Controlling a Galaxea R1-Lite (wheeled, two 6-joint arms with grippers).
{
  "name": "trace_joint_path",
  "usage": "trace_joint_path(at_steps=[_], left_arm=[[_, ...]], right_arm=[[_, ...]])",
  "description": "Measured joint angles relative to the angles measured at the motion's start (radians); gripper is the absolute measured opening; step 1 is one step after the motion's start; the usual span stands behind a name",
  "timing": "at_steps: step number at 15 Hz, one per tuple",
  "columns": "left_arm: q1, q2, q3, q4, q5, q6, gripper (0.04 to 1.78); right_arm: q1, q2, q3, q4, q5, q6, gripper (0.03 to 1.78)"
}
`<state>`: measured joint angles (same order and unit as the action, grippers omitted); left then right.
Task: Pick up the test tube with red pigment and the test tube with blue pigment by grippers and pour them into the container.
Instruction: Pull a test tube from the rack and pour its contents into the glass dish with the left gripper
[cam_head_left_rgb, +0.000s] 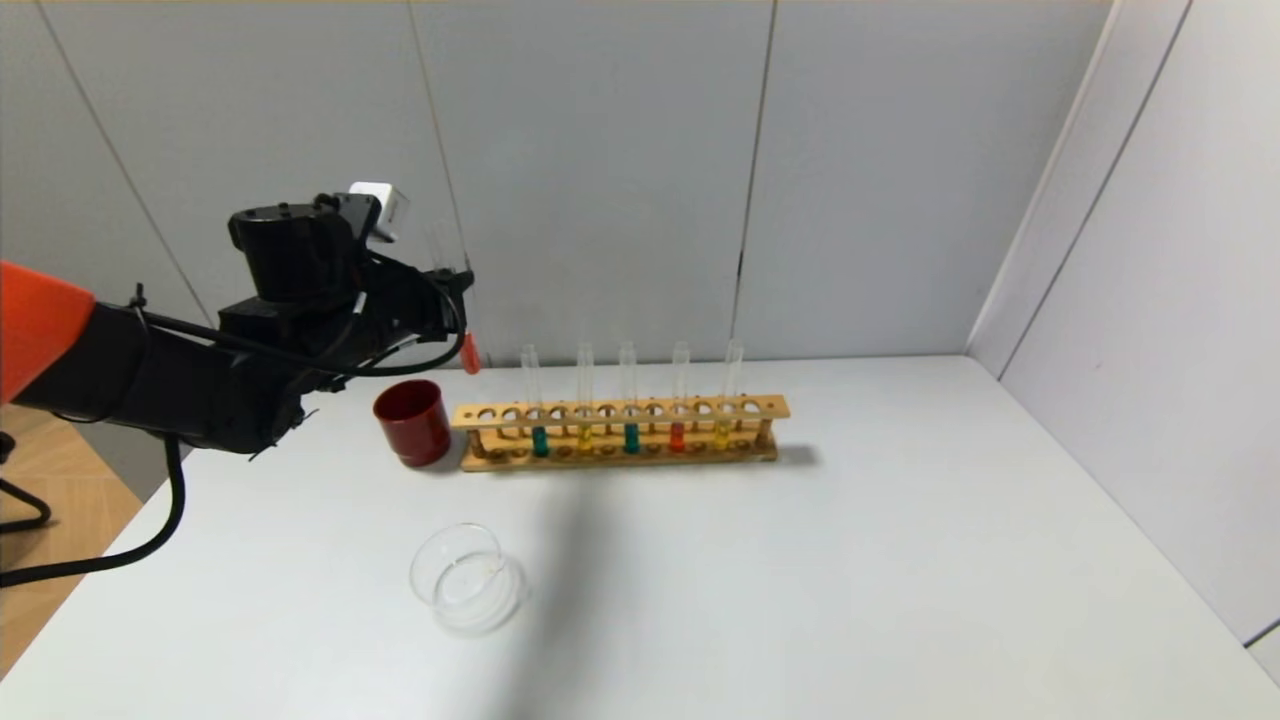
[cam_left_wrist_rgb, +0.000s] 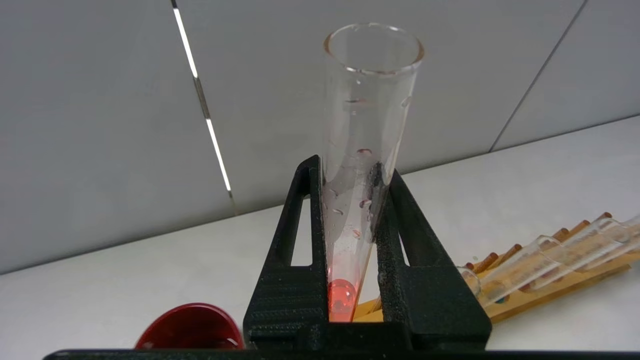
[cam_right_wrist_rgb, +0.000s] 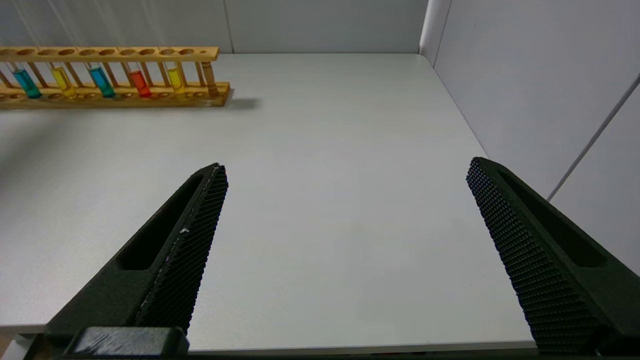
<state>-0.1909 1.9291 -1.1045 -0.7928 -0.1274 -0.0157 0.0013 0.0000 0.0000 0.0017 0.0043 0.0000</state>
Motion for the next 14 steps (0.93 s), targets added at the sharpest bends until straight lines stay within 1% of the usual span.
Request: trace_joint_path(at_steps=[4,6,9,11,14], left_arm=[[0.003,-0.15,0.083,0.097,0.001,0.109,0.32],[0.003,-0.227,0.171,0.118,0.003,0.156,0.32],[0.007,-0.314,0.312,0.116,0.008,0.162,0.32],[0.019,-0.354,0.403,0.087,0.012,0.161,0.32],[0.055,-0.378,0.53,-0.027,0.007,0.164,0.32]], right_arm=[[0.0,0.0,0.0,0.0,0.0,0.0,1.75],[0.0,0.0,0.0,0.0,0.0,0.0,1.75],[0.0,0.0,0.0,0.0,0.0,0.0,1.75],[0.0,0.0,0.0,0.0,0.0,0.0,1.75],[0.0,0.0,0.0,0.0,0.0,0.0,1.75]])
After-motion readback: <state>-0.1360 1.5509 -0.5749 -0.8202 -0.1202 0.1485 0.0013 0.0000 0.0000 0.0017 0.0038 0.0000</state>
